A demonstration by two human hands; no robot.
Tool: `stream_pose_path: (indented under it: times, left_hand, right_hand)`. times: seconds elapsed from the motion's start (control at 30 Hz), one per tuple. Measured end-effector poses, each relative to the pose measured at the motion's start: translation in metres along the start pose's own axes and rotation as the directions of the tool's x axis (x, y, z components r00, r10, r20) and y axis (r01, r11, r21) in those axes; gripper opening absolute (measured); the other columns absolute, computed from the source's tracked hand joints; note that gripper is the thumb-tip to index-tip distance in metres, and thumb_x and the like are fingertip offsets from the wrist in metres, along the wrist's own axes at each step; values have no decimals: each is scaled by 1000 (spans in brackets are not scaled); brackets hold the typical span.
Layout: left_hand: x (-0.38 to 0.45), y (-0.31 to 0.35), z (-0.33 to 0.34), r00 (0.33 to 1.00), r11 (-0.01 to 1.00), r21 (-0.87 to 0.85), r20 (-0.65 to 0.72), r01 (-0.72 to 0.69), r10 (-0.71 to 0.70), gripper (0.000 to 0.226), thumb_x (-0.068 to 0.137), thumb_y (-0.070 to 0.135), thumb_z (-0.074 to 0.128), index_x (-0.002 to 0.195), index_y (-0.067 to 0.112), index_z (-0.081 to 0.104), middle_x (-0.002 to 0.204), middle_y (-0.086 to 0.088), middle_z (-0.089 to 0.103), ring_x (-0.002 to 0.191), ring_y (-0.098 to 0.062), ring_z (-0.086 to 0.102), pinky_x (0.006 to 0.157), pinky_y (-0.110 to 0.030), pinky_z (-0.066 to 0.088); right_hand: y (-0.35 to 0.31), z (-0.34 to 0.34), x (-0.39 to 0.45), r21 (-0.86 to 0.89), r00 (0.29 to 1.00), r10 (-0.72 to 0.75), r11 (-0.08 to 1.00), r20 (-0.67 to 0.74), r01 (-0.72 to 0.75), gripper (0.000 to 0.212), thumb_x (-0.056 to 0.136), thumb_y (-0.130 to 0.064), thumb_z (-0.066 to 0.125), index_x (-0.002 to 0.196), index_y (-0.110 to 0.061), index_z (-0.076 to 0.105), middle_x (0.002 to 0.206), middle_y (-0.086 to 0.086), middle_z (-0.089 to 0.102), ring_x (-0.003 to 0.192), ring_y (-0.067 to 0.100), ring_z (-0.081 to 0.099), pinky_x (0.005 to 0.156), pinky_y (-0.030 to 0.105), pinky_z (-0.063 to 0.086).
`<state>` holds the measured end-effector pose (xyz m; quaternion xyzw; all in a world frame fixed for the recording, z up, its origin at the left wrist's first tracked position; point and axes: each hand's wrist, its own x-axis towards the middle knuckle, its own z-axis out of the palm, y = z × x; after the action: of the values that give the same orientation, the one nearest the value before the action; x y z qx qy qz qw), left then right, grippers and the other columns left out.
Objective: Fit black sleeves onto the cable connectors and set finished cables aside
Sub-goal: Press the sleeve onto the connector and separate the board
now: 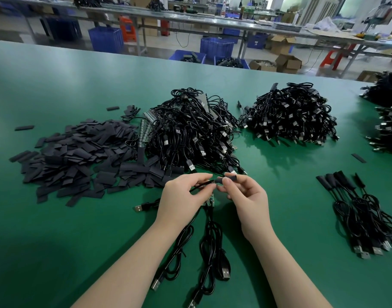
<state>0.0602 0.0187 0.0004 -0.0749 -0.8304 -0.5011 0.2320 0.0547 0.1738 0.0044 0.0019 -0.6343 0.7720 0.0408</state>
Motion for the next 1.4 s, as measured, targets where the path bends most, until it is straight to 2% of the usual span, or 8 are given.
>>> stream_pose_path:
  times: [0.13,0.4,0.6,0.97,1.03,1.17,1.27,1.4]
  left_hand:
    - [0,2,-1,999,999,15,-14,-36,36,16,80,21,78,95,26,78,86,28,65,89,7,64,80,-6,46]
    - [0,4,0,996,995,30,7,-94,94,20,79,13,77,96,23,78,86,33,61,90,6,63,79,-7,46]
    - [-1,7,-1,988,987,63,-33,-148,150,17,77,11,78,93,17,79,86,13,72,89,0,63,79,-19,50]
    - [0,7,-4,999,1000,-9,36,-4,5,23,79,12,79,100,23,78,86,21,68,90,5,64,81,-6,45]
    - [0,8,-4,999,1000,-2,43,-21,21,22,80,12,78,100,23,78,89,19,70,91,6,64,81,-6,46]
    - [1,7,-3,1000,1000,25,3,-2,2,22,81,15,78,101,23,78,92,17,71,94,5,63,83,-5,44]
    - [1,6,-3,999,999,20,-3,34,-34,23,79,14,79,101,23,78,90,19,69,94,6,63,82,-4,44]
    - [0,4,-4,999,999,13,26,42,-42,23,78,15,80,99,23,78,87,20,69,89,3,64,79,-7,46]
  right_hand:
    - [0,0,0,13,1000,-1,1000,14,1,12,87,-11,74,97,-18,73,87,3,77,83,15,75,68,12,51]
    - [1,0,-1,14,1000,-2,1000,4,2,11,86,-8,74,93,-16,74,82,6,77,82,16,75,70,14,52]
    - [1,2,-2,-1,999,-3,1000,34,3,13,87,-8,73,88,-21,75,84,10,77,84,17,75,75,16,54]
    - [-1,2,-3,-67,998,7,998,67,-2,15,88,-11,74,88,-26,75,82,7,77,83,14,72,79,19,53]
    - [-2,3,-4,-84,998,-10,996,60,15,17,88,-12,73,93,-28,74,81,6,76,82,13,72,79,20,52]
    - [-1,6,-9,-191,989,-145,972,-24,138,44,88,-14,73,119,-43,63,92,-7,77,86,7,72,77,12,51]
    - [1,8,-11,-276,982,-187,944,7,181,49,89,-14,72,119,-52,58,95,-19,75,86,1,70,76,9,49]
    - [3,7,-8,-299,985,-170,938,41,174,45,91,-16,70,120,-49,59,93,-16,76,84,-3,68,75,5,45]
